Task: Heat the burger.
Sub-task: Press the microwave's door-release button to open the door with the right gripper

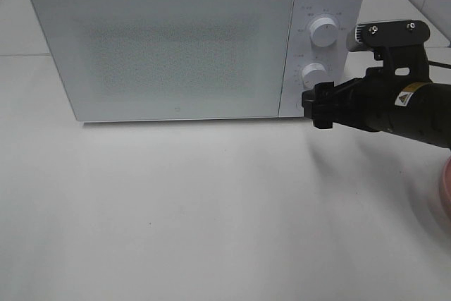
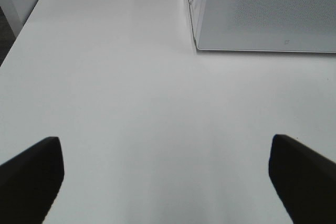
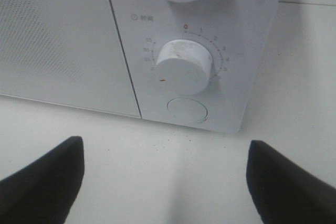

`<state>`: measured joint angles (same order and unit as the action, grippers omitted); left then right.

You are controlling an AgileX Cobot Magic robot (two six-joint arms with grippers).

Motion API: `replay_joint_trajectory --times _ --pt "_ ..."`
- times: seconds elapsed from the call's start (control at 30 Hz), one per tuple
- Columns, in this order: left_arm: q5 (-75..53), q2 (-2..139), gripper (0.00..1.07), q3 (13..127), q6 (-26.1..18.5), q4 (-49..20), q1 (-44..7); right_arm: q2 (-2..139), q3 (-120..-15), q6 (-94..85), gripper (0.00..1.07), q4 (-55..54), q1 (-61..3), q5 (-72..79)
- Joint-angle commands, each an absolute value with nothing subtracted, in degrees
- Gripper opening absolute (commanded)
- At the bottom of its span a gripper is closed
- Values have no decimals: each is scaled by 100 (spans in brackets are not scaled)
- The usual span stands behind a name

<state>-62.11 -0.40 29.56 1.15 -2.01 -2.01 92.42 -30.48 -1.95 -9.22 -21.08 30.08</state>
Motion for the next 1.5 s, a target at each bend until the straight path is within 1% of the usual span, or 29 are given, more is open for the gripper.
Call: replay_joint_trajectory --times 0.03,0.23,0.4,0.53,0.57,0.6,0.63,0.67,0.7,0.73,0.77,0.8,0.83,0.87,0.93,0.97,1.0,1.03,1.07,1.1,1.13,1.2,1.23,1.27,1.5 --pt "-6113 -109 98 2951 115 -229 -183 9288 -3048 -258 77 -1226 -2131 3260" --pt "-6113 -109 98 2951 115 -229 -183 9288 -3048 -258 76 -1587 -2131 3541" --pt "-6113 -109 98 2951 115 -229 -183 9288 -3048 -258 76 -1576 -2131 3661" --pt "-6113 -109 98 2951 115 -229 -183 9288 -3048 223 72 -1570 -2131 3759" --pt "-6113 -109 98 2951 115 -229 -183 9288 -3048 722 67 -1513 -2131 3810" --pt "-6113 -109 98 2951 115 -229 -183 9288 -3048 722 67 -1513 -2131 3810" --pt "-6113 -109 98 2951 115 -229 -183 9288 -3048 991 63 -1432 -2131 3816" --pt "-6113 -109 98 2951 115 -229 -183 9288 -3048 1736 55 -1283 -2131 3833" --pt "-6113 -109 98 2951 115 -229 -183 9288 -3048 1736 55 -1283 -2131 3833" --pt "-6113 -109 98 2951 115 -229 -183 9288 -3048 2137 49 -1203 -2131 3833" --pt "-6113 -109 98 2951 115 -229 -183 9288 -3048 2137 49 -1203 -2131 3833" --pt "-6113 -109 98 2951 115 -229 -183 9288 -3048 2871 39 -980 -2131 3833" --pt "-6113 -109 98 2951 115 -229 -183 9288 -3048 3277 33 -882 -2131 3833" --pt "-6113 -109 98 2951 115 -229 -183 9288 -3048 3277 33 -882 -2131 3833" --pt "-6113 -109 98 2951 115 -229 -183 9288 -3048 4561 12 -682 -2131 3833" --pt "-6113 -109 98 2951 115 -229 -183 9288 -3048 4561 12 -682 -2131 3833" --pt "-6113 -109 98 2951 115 -229 -183 9288 -3048 4847 8 -682 -2131 3833" --pt "-6113 -109 98 2951 115 -229 -183 9288 -3048 5340 0 -693 -2131 3833" --pt "-6113 -109 98 2951 115 -229 -183 9288 -3048 5340 0 -693 -2131 3833" --pt "-6113 -109 98 2951 115 -229 -183 9288 -3048 5896 0 -733 -2131 3862" --pt "-6113 -109 98 2951 115 -229 -183 9288 -3048 5896 0 -733 -2131 3862" --pt "-6113 -109 98 2951 115 -229 -183 9288 -3048 6858 0 -733 -2131 3879" --pt "-6113 -109 98 2951 115 -229 -183 9288 -3048 6858 0 -733 -2131 3879" --pt "-6113 -109 98 2951 115 -229 -183 9305 -3048 7294 0 -733 -2131 3925" --pt "-6113 -109 98 2951 115 -229 -183 9735 -3048 7890 0 -728 -2131 4125"
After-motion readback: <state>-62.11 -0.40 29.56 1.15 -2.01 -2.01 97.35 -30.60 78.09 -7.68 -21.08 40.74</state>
